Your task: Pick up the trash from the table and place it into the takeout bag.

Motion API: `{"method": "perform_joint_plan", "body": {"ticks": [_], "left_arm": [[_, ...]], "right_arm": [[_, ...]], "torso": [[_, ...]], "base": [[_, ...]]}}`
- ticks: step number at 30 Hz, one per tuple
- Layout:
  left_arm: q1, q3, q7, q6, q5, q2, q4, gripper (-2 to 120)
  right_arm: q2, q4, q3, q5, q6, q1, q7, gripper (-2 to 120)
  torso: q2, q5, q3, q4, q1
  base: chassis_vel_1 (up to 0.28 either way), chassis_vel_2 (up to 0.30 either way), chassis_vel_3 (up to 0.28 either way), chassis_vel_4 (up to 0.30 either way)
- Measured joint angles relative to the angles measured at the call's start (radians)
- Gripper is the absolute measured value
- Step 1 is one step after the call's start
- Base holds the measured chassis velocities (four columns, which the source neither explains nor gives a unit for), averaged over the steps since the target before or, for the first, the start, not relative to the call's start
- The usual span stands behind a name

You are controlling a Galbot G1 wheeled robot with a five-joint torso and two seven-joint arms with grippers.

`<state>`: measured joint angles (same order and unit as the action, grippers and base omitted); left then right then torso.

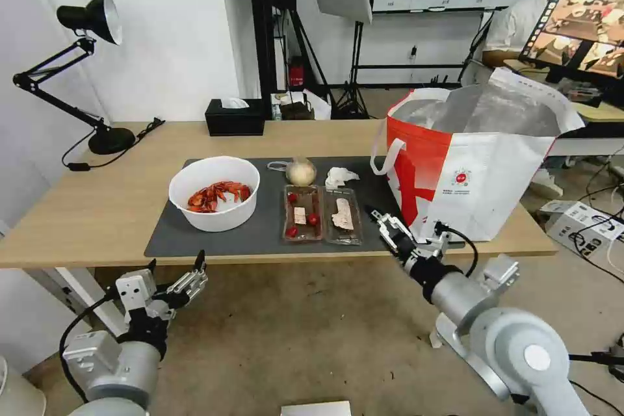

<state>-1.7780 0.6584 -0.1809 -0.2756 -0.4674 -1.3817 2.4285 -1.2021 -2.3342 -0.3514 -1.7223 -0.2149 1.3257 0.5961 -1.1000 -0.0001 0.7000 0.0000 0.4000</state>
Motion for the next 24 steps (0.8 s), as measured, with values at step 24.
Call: {"method": "perform_joint_plan", "body": {"ticks": [24], "left_arm": [[-0.012,0.016,-0.002,0.007,0.004,0.005,-0.026,100]], "right_arm": [[-0.173,0.156,0.155,0.184,0.160,-0.101,0.133,100]], "torso": [[0.000,0.0000,0.000,0.0001,0.000]], "base": [[0.000,0.000,0.000,0.000]]}}
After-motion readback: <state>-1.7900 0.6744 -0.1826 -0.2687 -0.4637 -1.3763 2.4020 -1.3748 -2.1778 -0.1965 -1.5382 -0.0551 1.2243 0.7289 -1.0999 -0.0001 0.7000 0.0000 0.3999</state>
